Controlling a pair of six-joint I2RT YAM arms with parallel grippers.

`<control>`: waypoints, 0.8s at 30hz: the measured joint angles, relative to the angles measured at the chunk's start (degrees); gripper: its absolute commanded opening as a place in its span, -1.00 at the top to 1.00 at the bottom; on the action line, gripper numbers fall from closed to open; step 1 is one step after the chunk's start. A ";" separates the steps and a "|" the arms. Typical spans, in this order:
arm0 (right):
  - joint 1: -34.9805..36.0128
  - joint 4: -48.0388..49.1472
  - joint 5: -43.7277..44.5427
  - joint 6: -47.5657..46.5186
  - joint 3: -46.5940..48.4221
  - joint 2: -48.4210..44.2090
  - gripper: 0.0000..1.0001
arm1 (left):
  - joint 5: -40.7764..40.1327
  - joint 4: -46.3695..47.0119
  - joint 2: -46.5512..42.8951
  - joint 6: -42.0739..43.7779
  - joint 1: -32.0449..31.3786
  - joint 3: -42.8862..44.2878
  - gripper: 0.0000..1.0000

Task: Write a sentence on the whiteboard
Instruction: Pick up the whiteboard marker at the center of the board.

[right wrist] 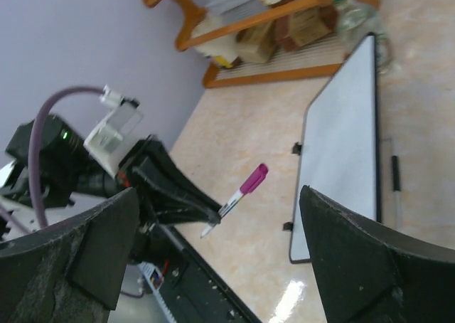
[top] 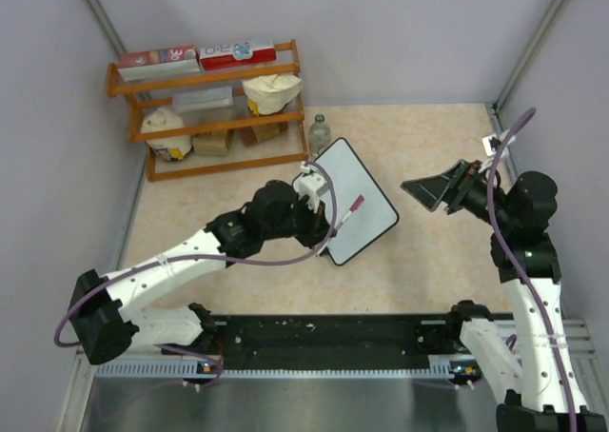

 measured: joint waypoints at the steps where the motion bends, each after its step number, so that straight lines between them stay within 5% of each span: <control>1: 1.92 1.95 -0.52 1.33 -0.15 0.39 -0.80 | 2.05 0.35 -1.11 -0.66 1.97 0.00 1.00; 7: 15.76 10.03 -0.90 6.69 -2.36 4.26 -0.65 | 11.34 2.10 -6.82 -3.15 9.35 0.22 1.00; 17: 35.82 20.55 4.37 10.69 -3.06 17.68 -0.14 | 19.23 3.37 -9.14 -4.76 9.92 1.68 1.00; 20: 38.05 22.45 5.60 11.28 -3.06 19.85 0.23 | 20.28 3.54 -9.22 -5.25 9.92 1.68 1.00; 21: 38.45 22.88 5.86 11.52 -3.06 20.20 0.72 | 20.48 3.58 -9.29 -5.38 9.92 1.68 1.00; 22: 38.60 23.23 6.14 11.58 -3.06 20.31 0.95 | 20.59 3.58 -9.49 -5.55 9.92 1.68 1.00; 24: 38.66 24.00 6.56 11.80 -3.06 20.31 1.00 | 20.74 3.74 -10.03 -5.79 9.92 1.68 1.00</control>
